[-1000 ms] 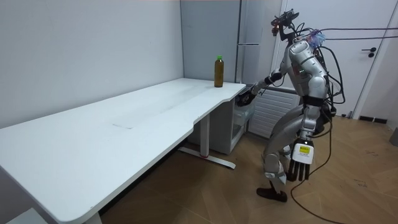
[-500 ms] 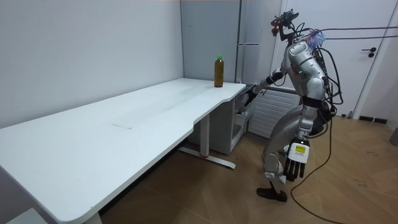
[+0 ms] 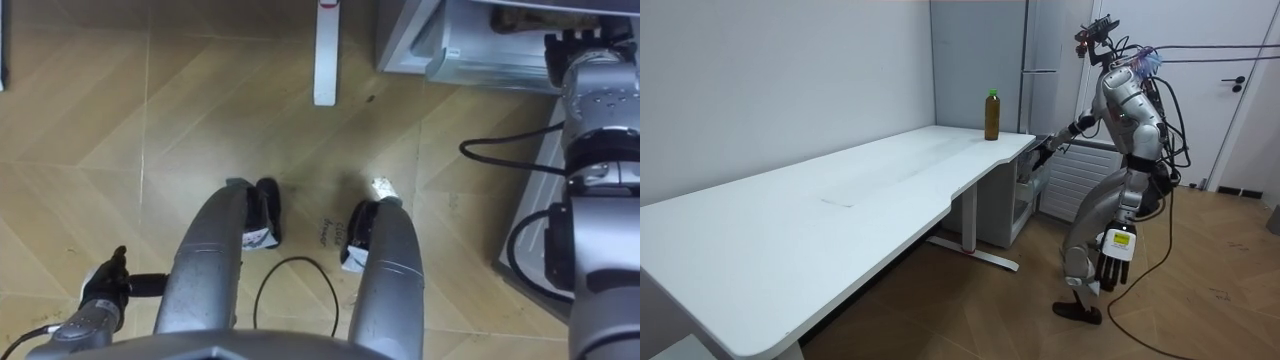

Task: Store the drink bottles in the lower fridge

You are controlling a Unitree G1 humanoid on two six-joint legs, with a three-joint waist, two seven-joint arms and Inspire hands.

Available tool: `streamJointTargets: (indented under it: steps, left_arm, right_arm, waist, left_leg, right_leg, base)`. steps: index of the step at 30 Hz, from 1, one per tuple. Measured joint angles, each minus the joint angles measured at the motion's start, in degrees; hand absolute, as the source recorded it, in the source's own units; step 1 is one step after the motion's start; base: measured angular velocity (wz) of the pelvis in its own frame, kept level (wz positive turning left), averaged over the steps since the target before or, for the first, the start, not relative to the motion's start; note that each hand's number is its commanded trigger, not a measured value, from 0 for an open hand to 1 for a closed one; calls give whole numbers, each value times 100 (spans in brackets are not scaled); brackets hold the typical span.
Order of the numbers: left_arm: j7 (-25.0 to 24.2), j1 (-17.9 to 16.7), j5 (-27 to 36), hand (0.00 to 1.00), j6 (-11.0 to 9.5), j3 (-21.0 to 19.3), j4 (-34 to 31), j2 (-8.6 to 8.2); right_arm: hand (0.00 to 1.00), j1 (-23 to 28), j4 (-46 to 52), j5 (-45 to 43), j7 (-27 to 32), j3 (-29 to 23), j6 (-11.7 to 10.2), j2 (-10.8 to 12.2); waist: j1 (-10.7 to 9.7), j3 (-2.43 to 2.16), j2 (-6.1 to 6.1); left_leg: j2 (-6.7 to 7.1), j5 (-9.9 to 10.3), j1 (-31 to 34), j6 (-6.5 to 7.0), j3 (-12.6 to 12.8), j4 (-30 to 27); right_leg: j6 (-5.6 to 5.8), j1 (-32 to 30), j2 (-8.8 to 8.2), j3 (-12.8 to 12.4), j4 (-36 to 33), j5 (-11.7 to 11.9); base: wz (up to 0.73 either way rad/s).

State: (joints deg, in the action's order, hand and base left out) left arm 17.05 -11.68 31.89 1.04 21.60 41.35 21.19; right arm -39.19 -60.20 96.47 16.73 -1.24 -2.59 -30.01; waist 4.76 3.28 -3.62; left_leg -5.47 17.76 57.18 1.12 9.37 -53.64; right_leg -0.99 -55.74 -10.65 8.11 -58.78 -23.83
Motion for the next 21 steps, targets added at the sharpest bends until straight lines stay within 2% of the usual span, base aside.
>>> streamJointTargets:
  steps: [3, 9, 13, 21]
  left_arm:
    - [-41, -3, -4, 0, 21, -1, 15, 9]
    - [-279, -12, -6, 0, 38, -30, 46, 23]
    - [-495, -16, -51, 0, 138, -114, 102, 23]
    - [-830, -9, -169, 0, 146, -287, 395, 25]
  right_arm:
    - [0, 99, 0, -4, -95, 1, 23, 12]
    - [0, 170, -370, 26, -346, 2, 209, 27]
    - [0, 262, -628, 20, -505, 2, 383, 61]
    - [0, 594, -937, -214, -646, 2, 513, 133]
  waist:
    - [8, 2, -3]
    - [53, 2, -3]
    - [92, 2, -3]
    - [188, 3, 2]
  left_leg:
    - [-2, 19, -88, -4, -2, 8]
    - [-17, 43, -382, -13, -27, 83]
    - [-12, 43, -687, -14, -28, 228]
    - [25, 41, -1322, -19, -45, 540]
  right_leg:
    - [3, 107, 6, 10, 33, -1]
    - [14, 441, 24, 66, 168, -2]
    - [30, 770, 30, 110, 336, 12]
    - [65, 1479, 22, 242, 705, 17]
  base:
    - [0]
    - [-1]
    - [0]
    - [4]
